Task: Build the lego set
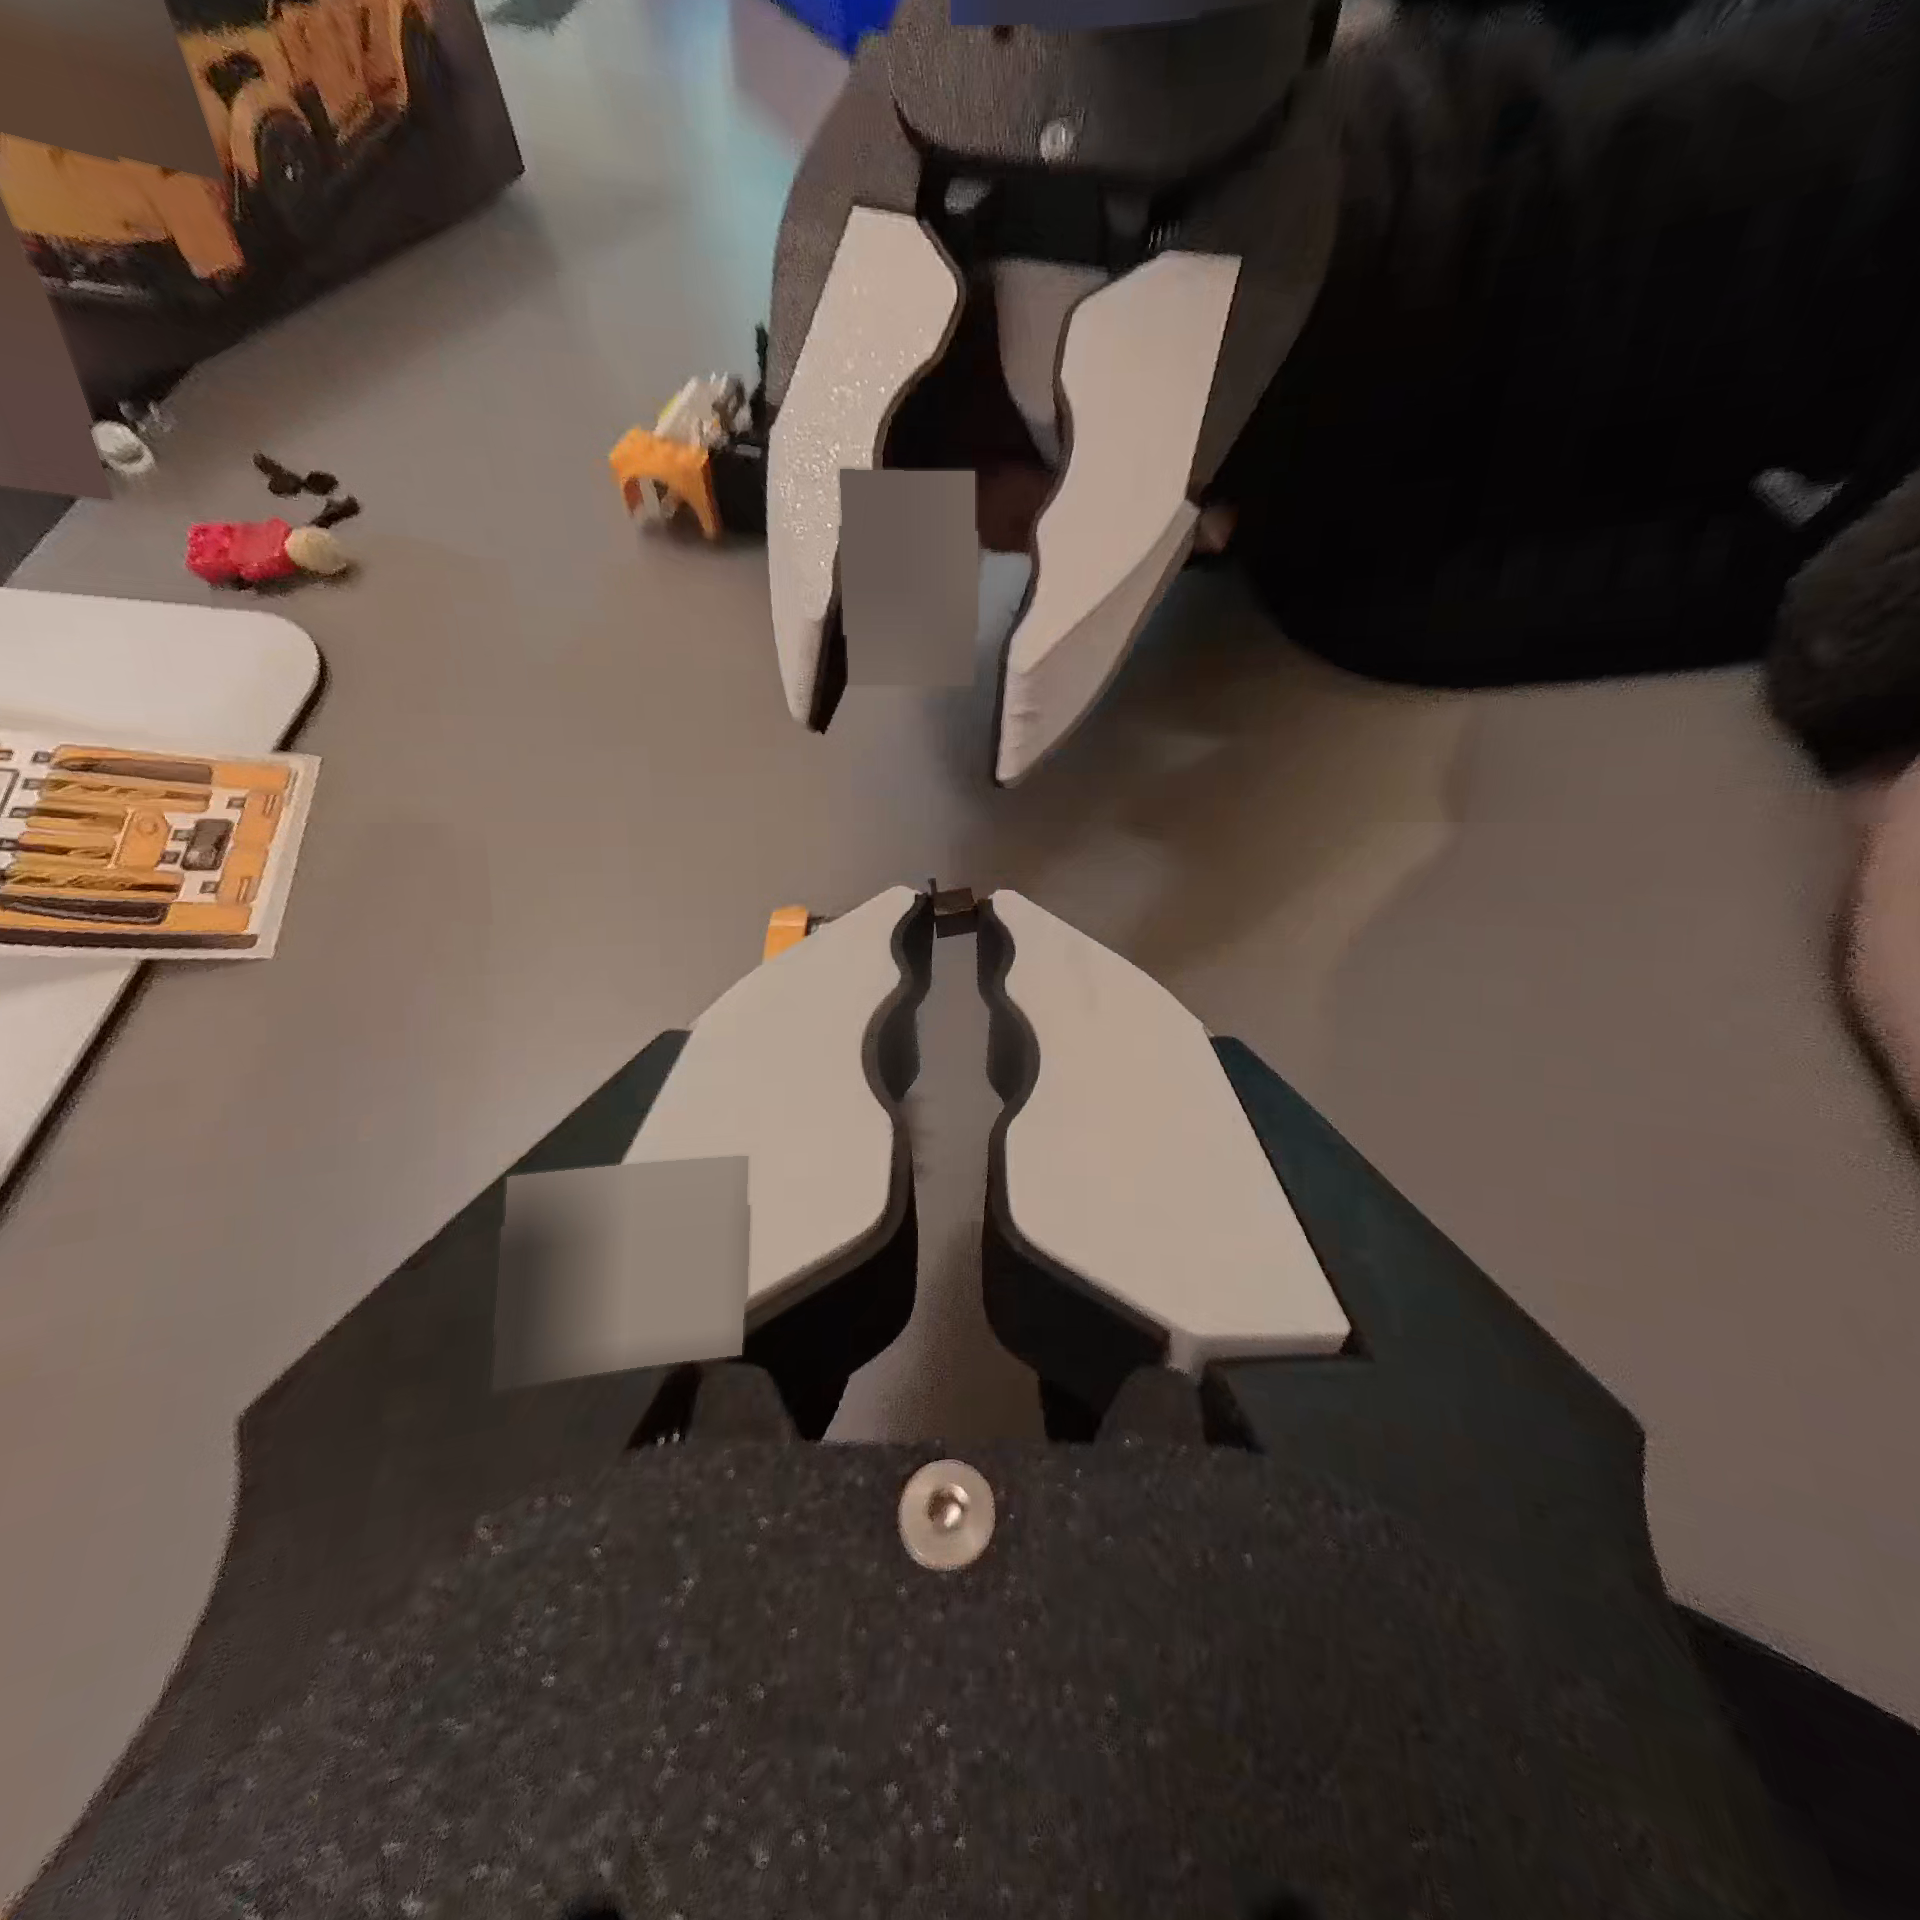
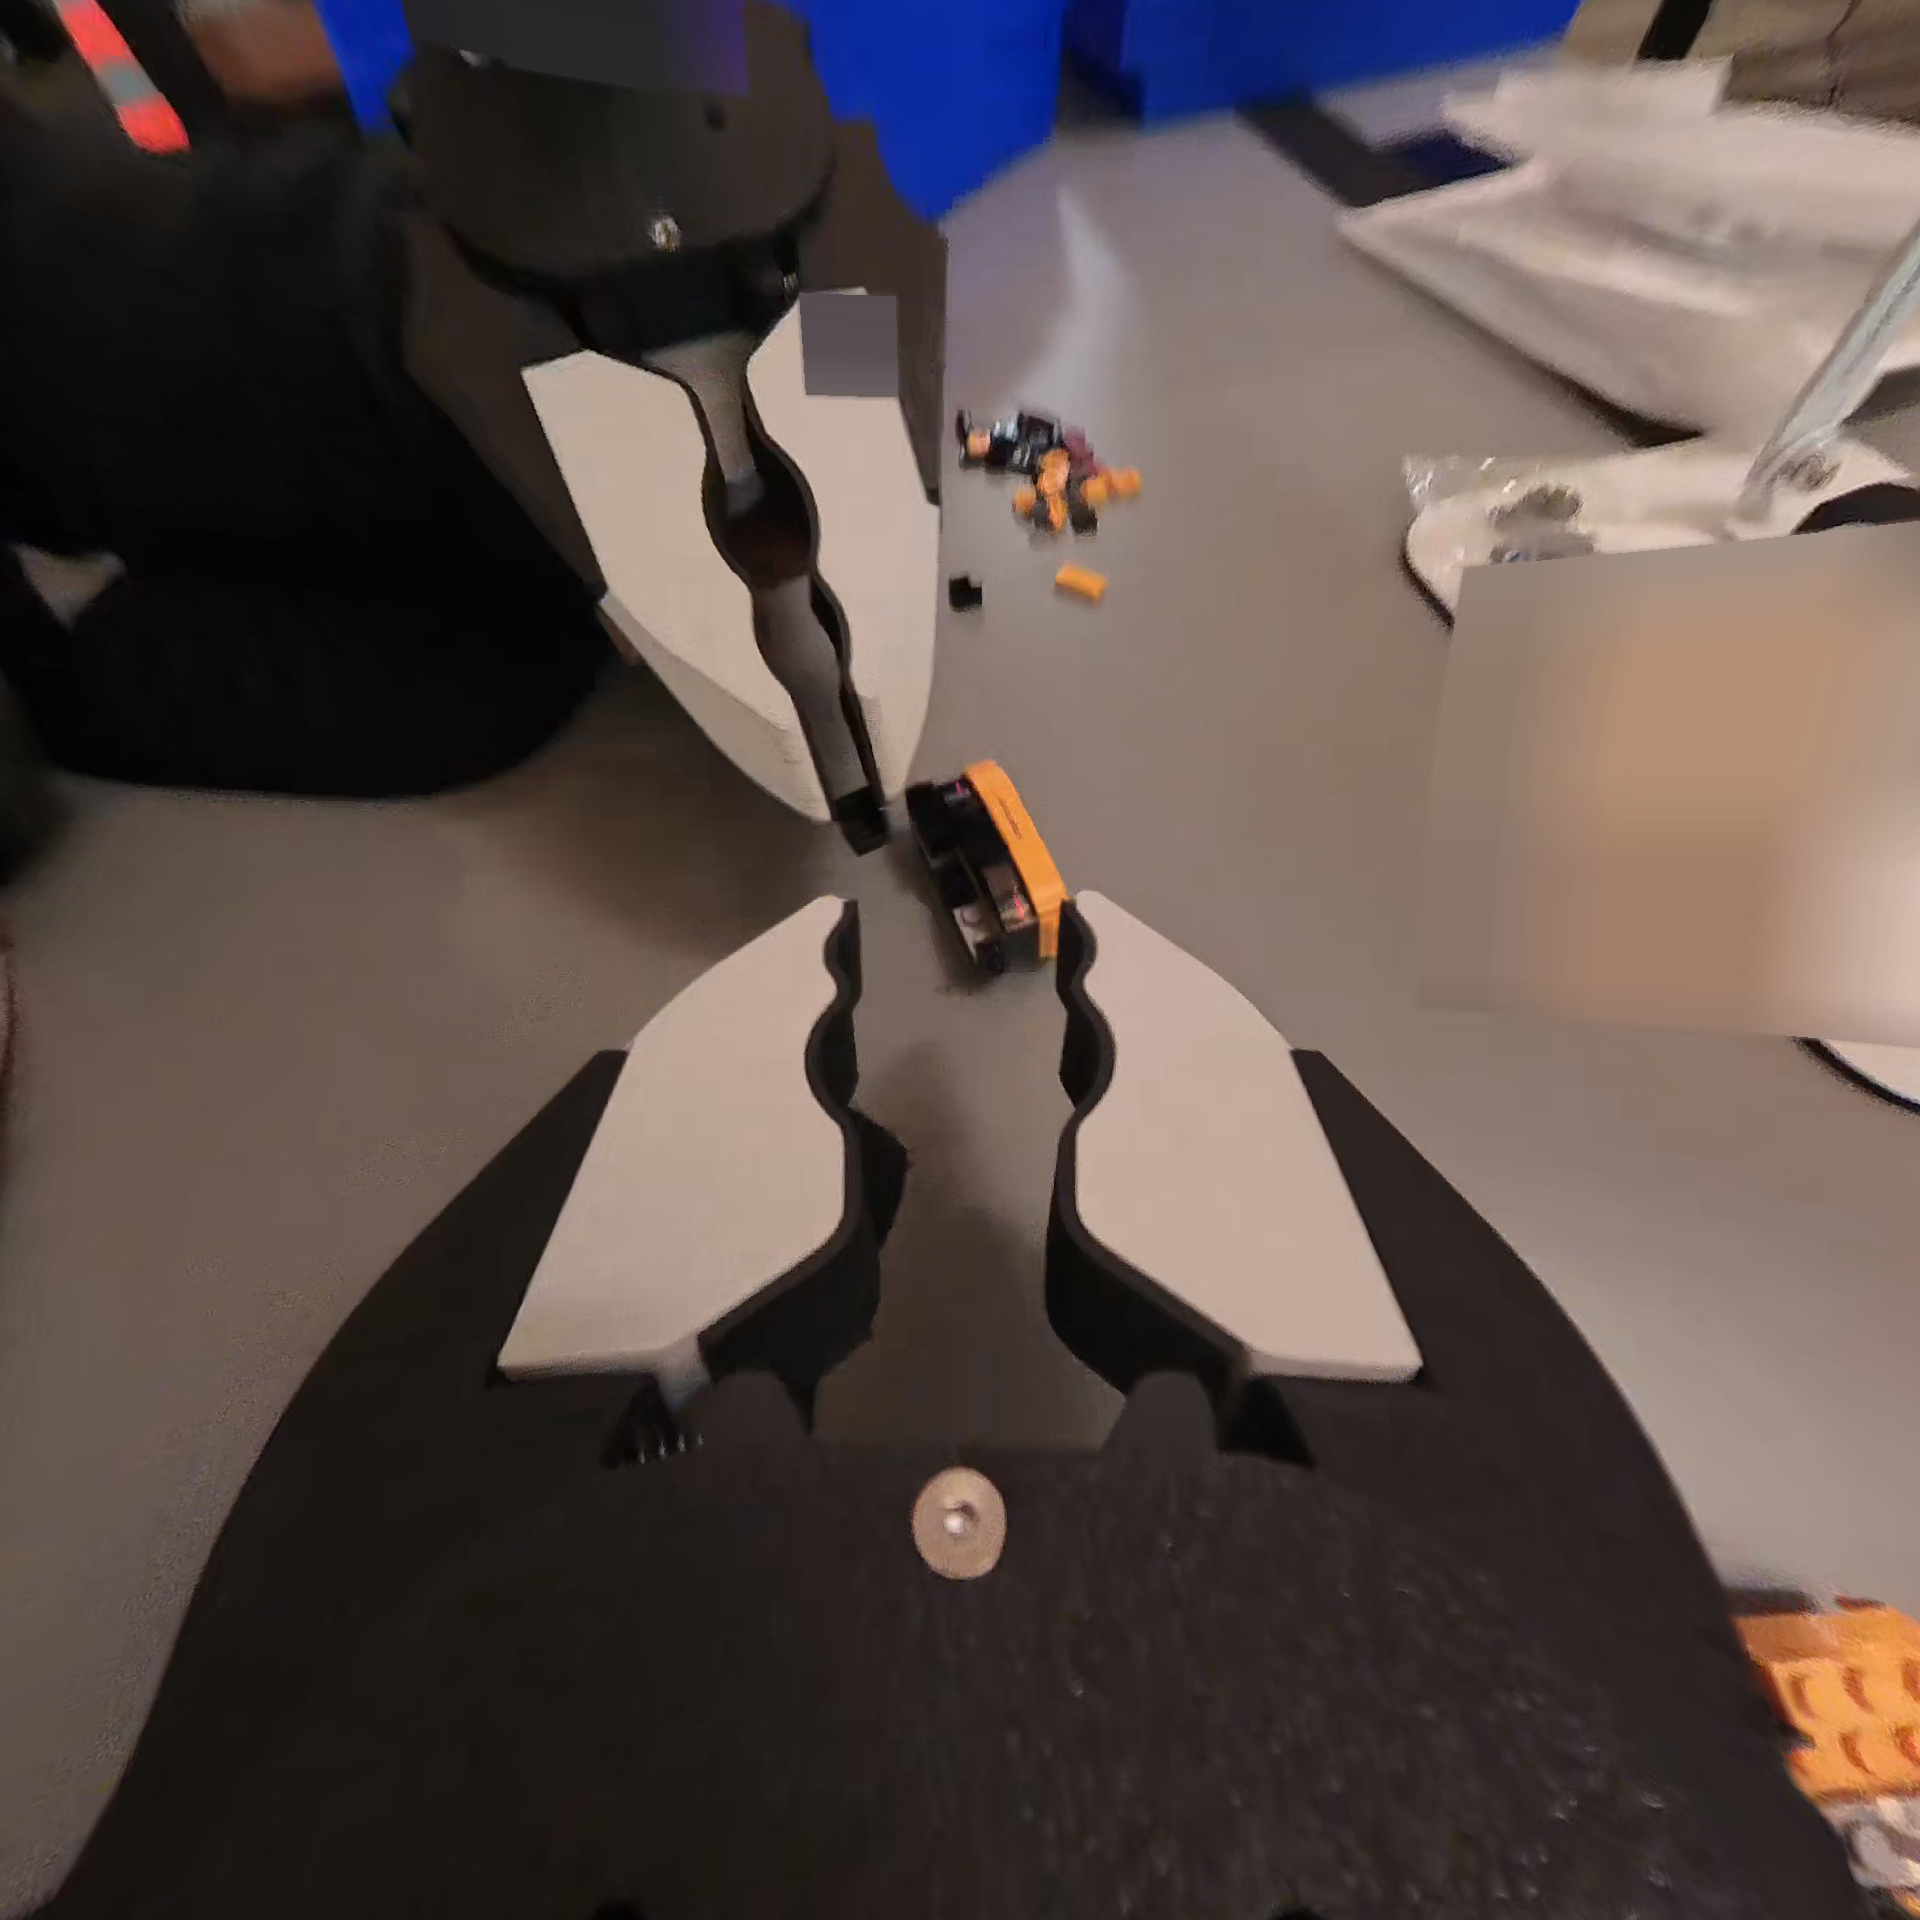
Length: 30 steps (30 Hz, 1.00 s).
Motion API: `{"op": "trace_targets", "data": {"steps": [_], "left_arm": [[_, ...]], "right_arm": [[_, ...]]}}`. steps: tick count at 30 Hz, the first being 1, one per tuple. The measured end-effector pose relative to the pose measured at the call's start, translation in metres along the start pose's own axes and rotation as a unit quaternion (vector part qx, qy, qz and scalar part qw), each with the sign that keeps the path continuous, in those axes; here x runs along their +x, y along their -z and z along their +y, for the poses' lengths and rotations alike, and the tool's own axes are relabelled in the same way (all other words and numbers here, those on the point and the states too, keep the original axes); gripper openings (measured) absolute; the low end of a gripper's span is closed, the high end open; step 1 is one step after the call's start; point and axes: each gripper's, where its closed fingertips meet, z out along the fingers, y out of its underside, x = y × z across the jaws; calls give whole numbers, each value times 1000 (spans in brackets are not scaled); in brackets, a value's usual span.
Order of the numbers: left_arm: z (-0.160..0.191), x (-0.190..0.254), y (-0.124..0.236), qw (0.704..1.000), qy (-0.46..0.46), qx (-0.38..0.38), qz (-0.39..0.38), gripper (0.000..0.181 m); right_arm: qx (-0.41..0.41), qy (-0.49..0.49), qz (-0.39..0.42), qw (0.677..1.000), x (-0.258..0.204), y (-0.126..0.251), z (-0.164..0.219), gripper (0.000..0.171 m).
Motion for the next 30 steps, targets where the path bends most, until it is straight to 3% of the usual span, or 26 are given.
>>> {"op": "trace_targets", "data": {"steps": [9, 17, 30], "left_arm": [[11, -10, -11, 999, -25, -31, -3, 8], [9, -7, -1, 999, -12, -19, 41, 7], [16, 3, 2, 997, -37, -42, 59, 7]], "right_arm": [[-159, 81, -12, 984, 10, -42, 34, 45], [-147, 87, -28, 985, 9, -48, 38, 26], [-116, 46, -77, 989, -11, -44, 30, 25]]}}
